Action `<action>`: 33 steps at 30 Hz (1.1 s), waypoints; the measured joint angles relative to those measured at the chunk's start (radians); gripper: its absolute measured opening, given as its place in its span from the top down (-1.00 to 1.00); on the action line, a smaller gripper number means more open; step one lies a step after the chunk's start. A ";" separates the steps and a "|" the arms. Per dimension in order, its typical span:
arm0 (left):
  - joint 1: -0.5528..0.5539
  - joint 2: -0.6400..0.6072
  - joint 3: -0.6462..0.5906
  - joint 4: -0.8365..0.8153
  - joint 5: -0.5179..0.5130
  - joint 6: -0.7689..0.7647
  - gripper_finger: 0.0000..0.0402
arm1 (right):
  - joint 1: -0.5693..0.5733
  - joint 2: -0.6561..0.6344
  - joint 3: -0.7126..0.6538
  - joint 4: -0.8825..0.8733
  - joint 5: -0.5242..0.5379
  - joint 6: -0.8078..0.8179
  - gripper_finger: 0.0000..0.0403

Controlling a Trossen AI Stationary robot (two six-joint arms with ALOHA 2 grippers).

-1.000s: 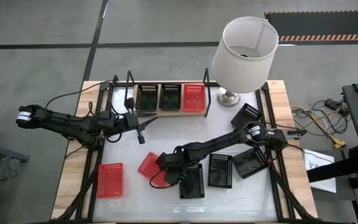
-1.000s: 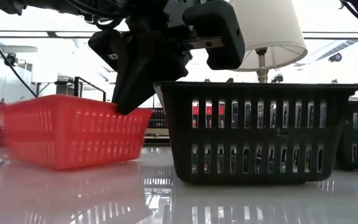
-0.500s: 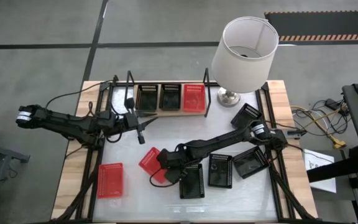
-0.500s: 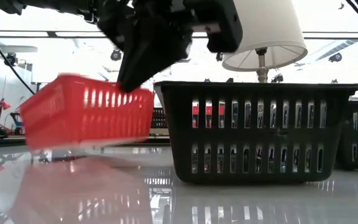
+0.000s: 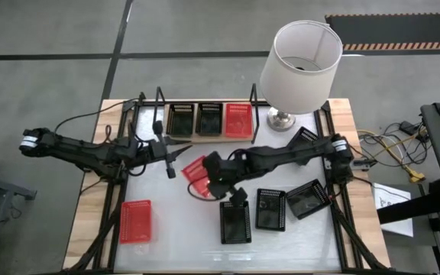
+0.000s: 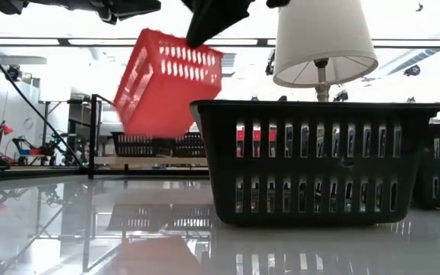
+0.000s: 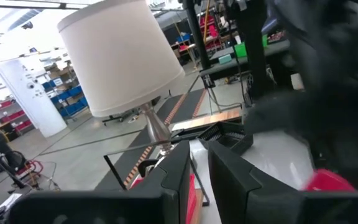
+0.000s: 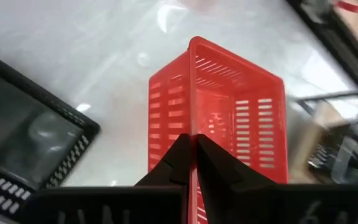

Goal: Stack baskets on shelf by color
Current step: Stack the left red bin on the red bin on the shelf

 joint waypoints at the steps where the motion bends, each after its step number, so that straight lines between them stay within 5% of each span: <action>1: -0.005 -0.002 0.000 0.001 0.000 0.000 0.79 | -0.004 -0.015 0.000 -0.006 0.010 0.009 0.96; 5: -0.022 -0.010 0.000 0.000 0.000 0.000 0.79 | -0.016 -0.067 -0.003 -0.020 0.030 0.029 0.96; 14: -0.047 -0.023 0.000 0.000 0.000 0.001 0.79 | -0.054 -0.158 -0.012 -0.081 0.268 0.049 0.96; 33: -0.046 -0.025 0.000 0.000 0.000 0.002 0.79 | -0.339 -0.277 -0.353 0.144 0.329 0.076 0.96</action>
